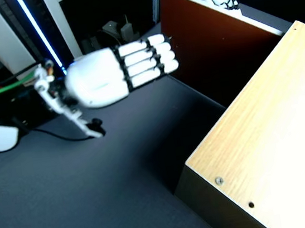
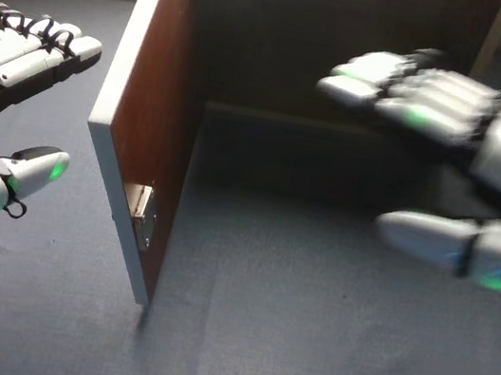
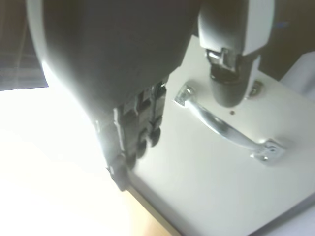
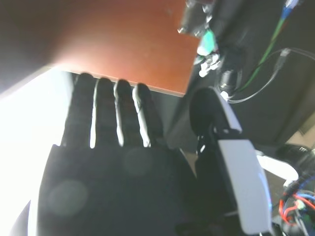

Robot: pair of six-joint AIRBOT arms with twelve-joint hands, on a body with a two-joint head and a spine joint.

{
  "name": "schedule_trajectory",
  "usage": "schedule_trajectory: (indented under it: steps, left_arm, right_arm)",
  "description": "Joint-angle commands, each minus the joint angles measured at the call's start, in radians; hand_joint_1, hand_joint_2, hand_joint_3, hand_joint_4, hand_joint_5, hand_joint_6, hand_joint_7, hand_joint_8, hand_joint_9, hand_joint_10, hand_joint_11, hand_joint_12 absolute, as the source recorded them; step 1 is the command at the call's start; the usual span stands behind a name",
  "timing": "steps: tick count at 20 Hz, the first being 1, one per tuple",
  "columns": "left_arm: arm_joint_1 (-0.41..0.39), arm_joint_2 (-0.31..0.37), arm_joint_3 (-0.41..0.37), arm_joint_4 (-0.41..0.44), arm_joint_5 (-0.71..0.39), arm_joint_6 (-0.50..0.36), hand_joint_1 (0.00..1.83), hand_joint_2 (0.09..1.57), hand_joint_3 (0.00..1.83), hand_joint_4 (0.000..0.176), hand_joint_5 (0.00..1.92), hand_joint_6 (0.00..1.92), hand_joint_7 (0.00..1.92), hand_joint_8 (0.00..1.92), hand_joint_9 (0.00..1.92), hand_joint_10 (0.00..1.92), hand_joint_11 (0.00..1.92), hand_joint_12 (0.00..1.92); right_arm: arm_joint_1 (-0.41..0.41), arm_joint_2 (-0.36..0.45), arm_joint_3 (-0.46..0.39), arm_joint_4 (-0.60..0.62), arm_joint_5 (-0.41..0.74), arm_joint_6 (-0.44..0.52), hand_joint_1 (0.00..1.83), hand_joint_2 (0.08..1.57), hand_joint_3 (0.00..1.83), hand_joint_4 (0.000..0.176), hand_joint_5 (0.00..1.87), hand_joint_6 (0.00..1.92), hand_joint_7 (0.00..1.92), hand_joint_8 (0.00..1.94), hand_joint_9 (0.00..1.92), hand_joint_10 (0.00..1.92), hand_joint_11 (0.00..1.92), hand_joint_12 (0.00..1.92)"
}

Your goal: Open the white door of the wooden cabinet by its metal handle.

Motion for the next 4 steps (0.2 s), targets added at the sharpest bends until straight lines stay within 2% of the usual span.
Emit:
schedule_trajectory:
  steps: [1,2,4]
  left_arm:
    - [-0.005,0.006,0.001,-0.005,-0.146,0.000,0.31,1.47,0.02,0.000,0.15,0.00,0.10,0.00,0.11,0.00,0.10,0.19]
    - [-0.005,0.007,-0.001,-0.005,-0.154,0.000,0.31,1.48,0.02,0.000,0.15,0.00,0.10,0.00,0.11,0.00,0.10,0.19]
    - [-0.006,0.004,-0.001,-0.009,-0.170,0.000,0.27,1.49,0.01,0.000,0.15,0.00,0.10,0.00,0.11,0.00,0.10,0.20]
  right_arm:
    - [-0.016,0.023,-0.012,0.111,0.173,-0.018,0.22,1.45,0.00,0.000,0.04,0.00,0.00,0.00,0.00,0.00,0.03,0.01]
    - [-0.040,0.041,-0.020,0.151,0.201,-0.031,0.17,1.45,0.00,0.000,0.08,0.01,0.03,0.01,0.01,0.00,0.05,0.02]
    - [-0.108,0.079,-0.036,0.236,0.267,-0.044,0.21,1.45,0.00,0.000,0.10,0.01,0.06,0.01,0.01,0.00,0.03,0.02]
